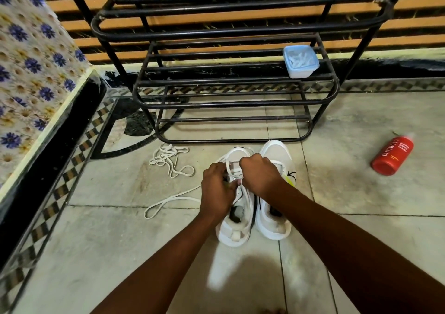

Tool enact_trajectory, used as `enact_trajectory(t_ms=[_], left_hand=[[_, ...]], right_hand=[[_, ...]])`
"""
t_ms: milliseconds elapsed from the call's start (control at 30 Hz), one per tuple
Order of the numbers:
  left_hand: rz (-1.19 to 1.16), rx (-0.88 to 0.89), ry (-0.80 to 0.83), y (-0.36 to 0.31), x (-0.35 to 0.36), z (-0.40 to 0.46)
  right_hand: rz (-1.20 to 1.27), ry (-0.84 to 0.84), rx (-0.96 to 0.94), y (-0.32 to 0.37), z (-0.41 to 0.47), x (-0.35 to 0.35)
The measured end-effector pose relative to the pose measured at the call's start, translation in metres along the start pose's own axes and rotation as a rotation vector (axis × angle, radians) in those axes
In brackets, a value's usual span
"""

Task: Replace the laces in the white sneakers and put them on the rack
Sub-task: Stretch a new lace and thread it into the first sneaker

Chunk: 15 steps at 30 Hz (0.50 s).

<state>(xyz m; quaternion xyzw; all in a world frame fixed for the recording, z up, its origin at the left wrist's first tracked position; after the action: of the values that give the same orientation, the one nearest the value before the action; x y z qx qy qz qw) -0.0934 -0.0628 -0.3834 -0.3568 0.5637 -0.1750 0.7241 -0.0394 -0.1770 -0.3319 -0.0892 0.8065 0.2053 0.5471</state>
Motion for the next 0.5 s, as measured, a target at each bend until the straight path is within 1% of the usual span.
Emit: enact_trajectory(t_ms=[167, 300, 400, 467, 500], left_hand=[[0.152, -0.050, 0.036, -0.005, 0.001, -0.004], [0.203, -0.009, -0.006, -0.010, -0.003, -0.007], [0.206, 0.037, 0.010, -0.012, -0.003, -0.004], [0.218, 0.023, 0.032, -0.012, 0.001, -0.003], [0.230, 0.016, 0.038, -0.009, 0.003, -0.003]], right_hand=[[-0.069, -0.066, -0.048, 0.001, -0.003, 0.001], [-0.124, -0.144, -0.052, -0.004, -0.001, -0.007], [-0.137, -0.313, -0.039, -0.012, 0.001, -0.026], [-0.102, -0.499, -0.054, -0.019, -0.007, -0.048], [-0.025, -0.593, -0.084, -0.024, -0.012, -0.056]])
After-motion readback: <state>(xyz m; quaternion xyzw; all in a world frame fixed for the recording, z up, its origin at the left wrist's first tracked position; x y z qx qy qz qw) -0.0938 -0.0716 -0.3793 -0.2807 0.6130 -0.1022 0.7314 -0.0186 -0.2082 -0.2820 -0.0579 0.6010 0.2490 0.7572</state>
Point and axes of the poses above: each hand's wrist, its own z-axis towards the middle knuckle, its own x-axis out of the palm, y = z × x, the point moved 6 cm from there along z, towards the middle knuckle, and after that the axes turned 2 degrees about z, right-handed, at the moved point
